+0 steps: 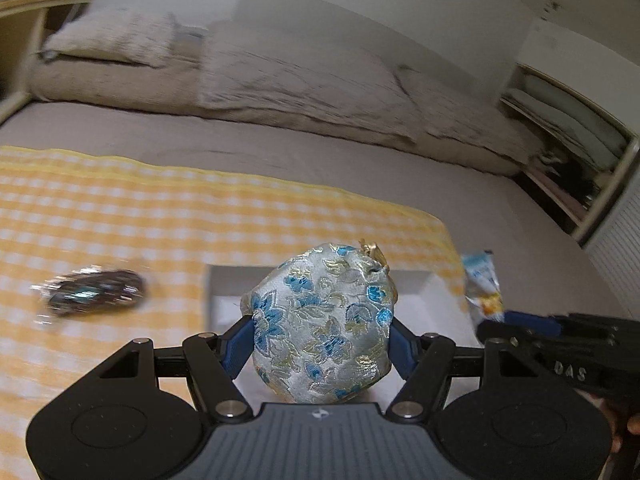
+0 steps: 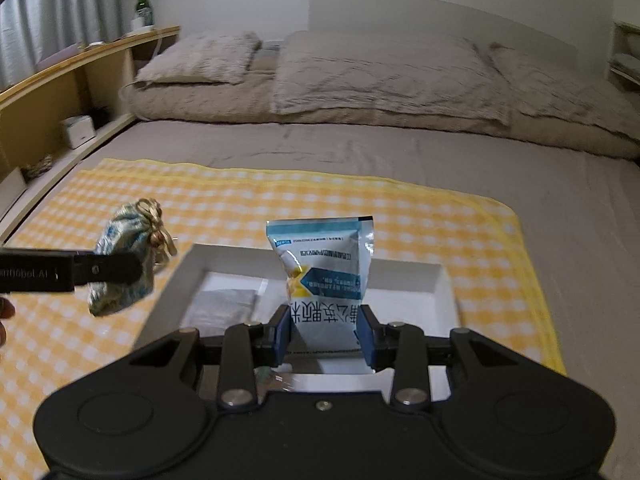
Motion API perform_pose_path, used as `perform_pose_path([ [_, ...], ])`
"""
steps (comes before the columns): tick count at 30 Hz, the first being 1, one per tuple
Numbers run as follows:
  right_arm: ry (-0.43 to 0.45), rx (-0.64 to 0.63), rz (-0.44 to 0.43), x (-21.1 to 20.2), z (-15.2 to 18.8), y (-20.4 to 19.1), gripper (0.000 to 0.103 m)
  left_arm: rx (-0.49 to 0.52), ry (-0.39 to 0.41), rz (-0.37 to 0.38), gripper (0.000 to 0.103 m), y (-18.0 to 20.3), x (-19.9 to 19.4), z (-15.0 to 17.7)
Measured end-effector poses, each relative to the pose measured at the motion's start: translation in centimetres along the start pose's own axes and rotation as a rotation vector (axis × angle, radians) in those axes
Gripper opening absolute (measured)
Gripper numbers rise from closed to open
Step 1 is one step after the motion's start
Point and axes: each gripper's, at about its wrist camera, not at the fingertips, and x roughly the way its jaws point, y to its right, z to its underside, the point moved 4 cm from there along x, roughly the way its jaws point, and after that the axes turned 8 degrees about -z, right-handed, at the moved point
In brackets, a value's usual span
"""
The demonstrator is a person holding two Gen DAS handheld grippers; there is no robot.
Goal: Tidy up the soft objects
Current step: 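Lift the pouch and sachet with both grippers and carry them over the white box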
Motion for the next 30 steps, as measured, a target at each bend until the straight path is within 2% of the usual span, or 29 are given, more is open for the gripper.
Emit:
perform_pose_path([
  [7,0.023,0.088,0.031,-1.2,0.7,3.9,0.036,0.006,-0.070,0.154,0.069,5.4,2.8,2.6],
  [8,0.029,0.103,0.035,-1.4,0.7,4.4,0.027,0.010,-0.081,0.175,0.069,6.3,3.2,3.1],
  [9,0.036,0.116,0.032,-1.5,0.7,4.8,0.011,0.016,-0.091,0.191,0.069,7.1,3.5,3.6],
  [13,0.043,0.185,0.019,-1.8,0.9,6.3,0.011,0.050,-0.142,0.223,0.069,10.1,5.2,5.6],
  [21,0.005,0.182,0.017,-0.9,2.0,8.0,0.010,0.130,-0.251,0.246,0.069,12.3,8.2,8.3],
  [25,-0.029,0.183,0.013,-0.3,2.6,8.6,0.010,0.157,-0.251,0.298,0.069,13.3,9.0,8.6],
  [30,-0.044,0.211,0.014,0.2,3.0,9.3,0.010,0.139,-0.244,0.364,0.069,14.3,10.2,8.7],
])
